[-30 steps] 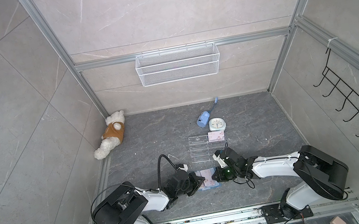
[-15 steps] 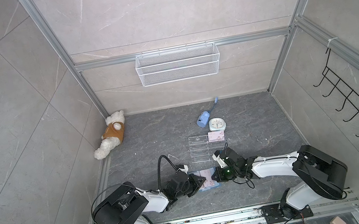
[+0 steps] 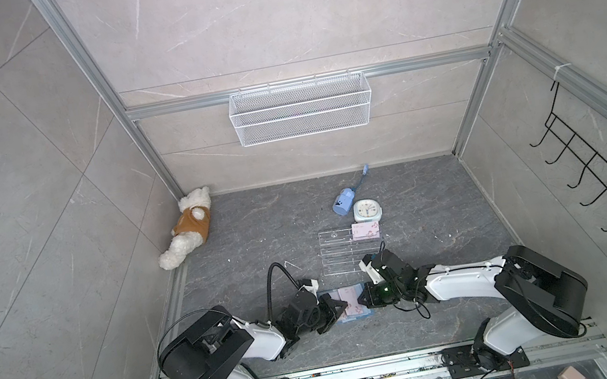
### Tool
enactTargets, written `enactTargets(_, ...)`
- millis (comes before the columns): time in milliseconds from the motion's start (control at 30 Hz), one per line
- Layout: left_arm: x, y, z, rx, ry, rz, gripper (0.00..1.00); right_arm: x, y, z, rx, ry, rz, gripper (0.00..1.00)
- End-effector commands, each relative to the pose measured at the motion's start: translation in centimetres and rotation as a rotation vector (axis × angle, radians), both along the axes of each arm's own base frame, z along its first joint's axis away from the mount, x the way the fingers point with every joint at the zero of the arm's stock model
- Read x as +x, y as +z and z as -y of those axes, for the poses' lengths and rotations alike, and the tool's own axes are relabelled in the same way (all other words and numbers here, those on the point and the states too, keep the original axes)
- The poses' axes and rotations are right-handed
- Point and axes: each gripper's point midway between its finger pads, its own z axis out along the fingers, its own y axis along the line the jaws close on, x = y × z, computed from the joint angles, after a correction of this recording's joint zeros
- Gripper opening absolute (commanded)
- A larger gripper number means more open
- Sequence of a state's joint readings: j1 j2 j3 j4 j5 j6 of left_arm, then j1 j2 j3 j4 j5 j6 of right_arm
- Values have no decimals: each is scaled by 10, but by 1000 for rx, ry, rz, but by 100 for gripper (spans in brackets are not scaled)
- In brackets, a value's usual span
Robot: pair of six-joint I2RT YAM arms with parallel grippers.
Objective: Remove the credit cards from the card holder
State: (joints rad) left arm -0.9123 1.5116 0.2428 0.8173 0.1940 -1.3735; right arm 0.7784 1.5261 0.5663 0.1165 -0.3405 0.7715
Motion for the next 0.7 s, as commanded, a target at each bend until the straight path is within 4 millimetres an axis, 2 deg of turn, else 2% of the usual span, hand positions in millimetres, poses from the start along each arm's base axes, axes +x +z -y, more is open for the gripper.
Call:
enactTargets(0, -8, -1, -1, 10, -40, 13, 0, -12, -21, 13, -71, -14, -67, 3)
enactTargets(100, -9, -3, -6, 27, -35, 14, 1, -13, -23, 14, -73, -13, -71, 3)
enactTargets(233, -10, 1, -7, 16, -34, 23, 19, -13, -23, 14, -74, -13, -72, 3)
enactTargets(300, -9, 4, -4, 5, -41, 33, 22, -13, -23, 14, -75, -12, -73, 3)
enactTargets(533, -10, 9, 3, -24, -67, 41, 21, -13, -23, 14, -72, -16, -75, 3)
enactTargets(667, -12, 12, 9, -47, -90, 46, 15, -13, -24, 14, -73, -15, -75, 2)
